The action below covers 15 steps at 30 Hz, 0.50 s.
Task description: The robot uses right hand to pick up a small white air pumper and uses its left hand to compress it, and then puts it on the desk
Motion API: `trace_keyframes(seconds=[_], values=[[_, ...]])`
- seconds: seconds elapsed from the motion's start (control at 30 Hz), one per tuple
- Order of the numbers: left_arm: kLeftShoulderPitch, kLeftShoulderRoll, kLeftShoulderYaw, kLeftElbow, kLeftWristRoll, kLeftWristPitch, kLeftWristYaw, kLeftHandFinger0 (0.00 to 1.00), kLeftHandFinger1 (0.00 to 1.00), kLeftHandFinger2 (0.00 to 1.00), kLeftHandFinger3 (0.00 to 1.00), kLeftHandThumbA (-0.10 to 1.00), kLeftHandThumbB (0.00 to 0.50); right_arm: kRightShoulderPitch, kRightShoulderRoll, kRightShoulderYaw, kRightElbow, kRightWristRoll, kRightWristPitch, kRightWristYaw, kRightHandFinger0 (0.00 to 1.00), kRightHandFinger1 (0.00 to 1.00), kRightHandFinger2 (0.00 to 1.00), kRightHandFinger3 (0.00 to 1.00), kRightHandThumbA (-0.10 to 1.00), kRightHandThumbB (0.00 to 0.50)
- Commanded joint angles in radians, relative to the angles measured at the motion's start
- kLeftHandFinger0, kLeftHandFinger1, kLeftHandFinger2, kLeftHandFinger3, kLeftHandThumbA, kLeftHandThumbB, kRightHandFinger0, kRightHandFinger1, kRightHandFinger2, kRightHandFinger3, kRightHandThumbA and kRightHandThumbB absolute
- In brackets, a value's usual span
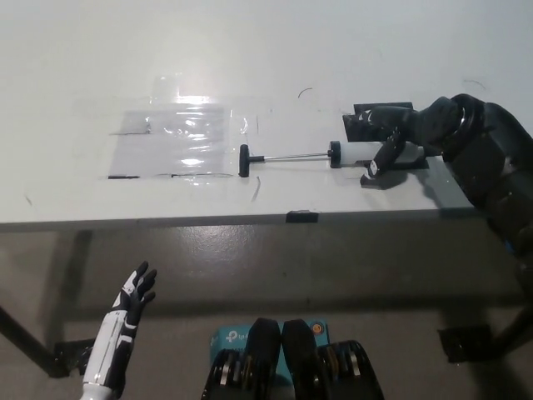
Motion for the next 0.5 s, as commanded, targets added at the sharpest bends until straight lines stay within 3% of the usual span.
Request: trace_keyframes(seconds=[0.0, 0.23, 0.3, 0.33, 0.37, 0.4, 0.43, 0.47], values=[[0.006, 0.017, 0.007, -0.033, -0.022, -0.036, -0.008, 1.00, 1.00, 1.00, 1.00, 1.00, 0.041, -0.076, 0.002, 0.008, 0.022, -0.031, -0.006, -0.018, 1.00, 1.00, 1.00, 1.00, 0.92, 0.410], [0.007, 0.020, 0.009, -0.038, -0.036, -0.029, -0.017, 1.00, 1.00, 1.00, 1.00, 1.00, 0.035, -0.077, 0.016, 0.051, 0.065, -0.081, -0.056, -0.067, 1.00, 1.00, 1.00, 1.00, 0.96, 0.456], [0.008, 0.018, 0.010, -0.035, -0.041, -0.028, -0.019, 1.00, 1.00, 1.00, 1.00, 1.00, 0.036, -0.051, 0.022, 0.085, 0.063, -0.122, -0.117, -0.212, 1.00, 1.00, 1.00, 1.00, 0.86, 0.355], [0.009, 0.018, 0.010, -0.034, -0.041, -0.029, -0.019, 1.00, 1.00, 1.00, 1.00, 1.00, 0.035, -0.031, 0.026, 0.101, 0.058, -0.146, -0.154, -0.323, 0.78, 0.80, 0.78, 0.86, 0.70, 0.293], [0.009, 0.018, 0.010, -0.034, -0.041, -0.029, -0.019, 1.00, 1.00, 1.00, 1.00, 1.00, 0.035, -0.025, 0.027, 0.108, 0.058, -0.156, -0.168, -0.361, 0.50, 0.59, 0.66, 0.71, 0.64, 0.308], [0.009, 0.021, 0.010, -0.037, -0.040, -0.023, -0.021, 1.00, 1.00, 1.00, 1.00, 1.00, 0.033, -0.005, 0.031, 0.158, 0.054, -0.219, -0.181, -0.484, 0.11, 0.19, 0.28, 0.37, 0.47, 0.239], [0.008, 0.022, 0.010, -0.036, -0.041, -0.025, -0.020, 1.00, 1.00, 1.00, 1.00, 1.00, 0.027, 0.001, 0.036, 0.179, 0.060, -0.241, -0.186, -0.531, 0.02, 0.05, 0.18, 0.27, 0.36, 0.214], [0.009, 0.023, 0.011, -0.037, -0.040, -0.024, -0.020, 1.00, 1.00, 1.00, 1.00, 1.00, 0.025, 0.010, 0.040, 0.188, 0.065, -0.248, -0.195, -0.559, 0.00, 0.00, 0.08, 0.17, 0.23, 0.194]])
